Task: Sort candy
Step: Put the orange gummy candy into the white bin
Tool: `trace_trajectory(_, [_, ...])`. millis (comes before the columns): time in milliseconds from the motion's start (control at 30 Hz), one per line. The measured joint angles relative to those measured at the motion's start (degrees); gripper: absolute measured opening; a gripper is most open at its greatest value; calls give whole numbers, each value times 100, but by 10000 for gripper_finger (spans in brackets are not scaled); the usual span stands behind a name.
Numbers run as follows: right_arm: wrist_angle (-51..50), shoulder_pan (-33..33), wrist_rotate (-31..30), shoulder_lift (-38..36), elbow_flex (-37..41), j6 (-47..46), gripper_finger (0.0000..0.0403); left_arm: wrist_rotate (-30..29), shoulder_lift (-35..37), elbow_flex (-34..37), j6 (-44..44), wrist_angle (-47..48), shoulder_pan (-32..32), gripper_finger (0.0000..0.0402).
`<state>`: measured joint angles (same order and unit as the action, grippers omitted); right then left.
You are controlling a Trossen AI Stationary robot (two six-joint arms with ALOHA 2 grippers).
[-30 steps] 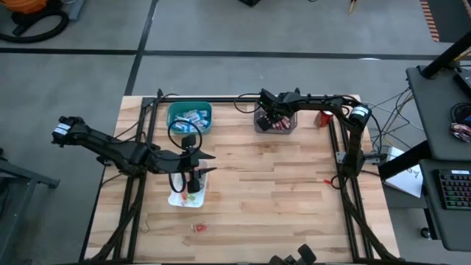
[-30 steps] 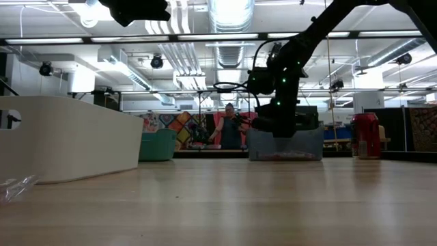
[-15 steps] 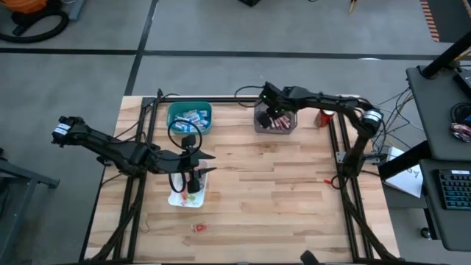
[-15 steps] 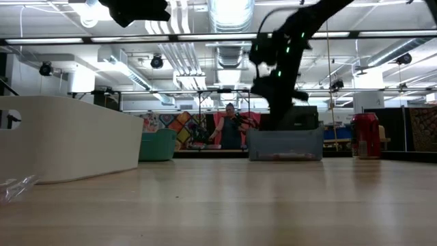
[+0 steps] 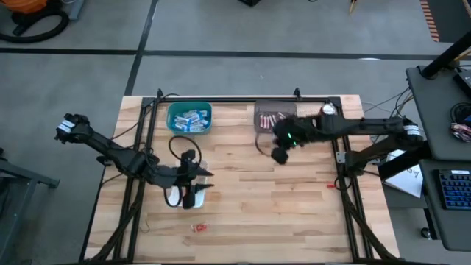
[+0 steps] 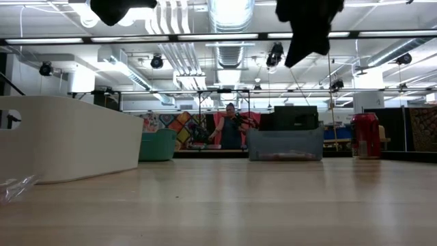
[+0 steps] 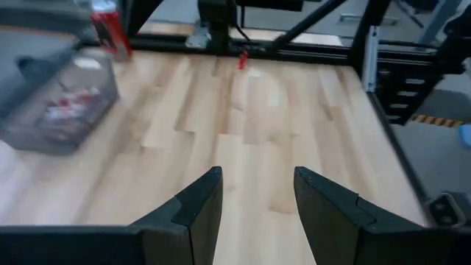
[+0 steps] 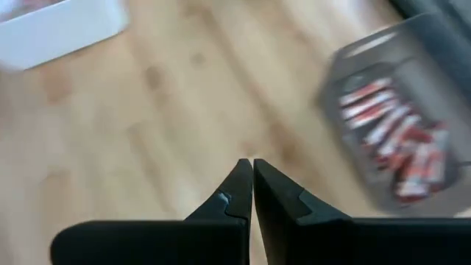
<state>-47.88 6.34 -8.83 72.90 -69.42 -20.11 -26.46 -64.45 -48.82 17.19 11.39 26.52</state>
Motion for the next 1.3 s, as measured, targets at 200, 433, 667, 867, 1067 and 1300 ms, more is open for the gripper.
trace_trajectory(200, [26,-1066,-14,-205,267,-608,9,200,-640,-146,866,-49,219,152])
trace_trajectory(433, [21,-1716,-17,-189,319,-995,9,774,-1548,-1269,2412,2126,592,152])
trace_trajectory(667, [20,-2043,-19,-175,323,-1080,9,1268,-2738,-2271,2612,3569,1405,152])
trace_trajectory(867, [5,-2371,-19,-157,353,-1348,9,1102,-3714,-2820,3345,4067,1912,157])
trace_trajectory(1067, [65,-2774,-28,-155,549,-1698,9,913,-4334,-3128,3590,4062,2201,183])
trace_trajectory(1300, [407,-3233,-36,-155,944,-2293,9,742,-4720,-3066,3692,4071,2219,215])
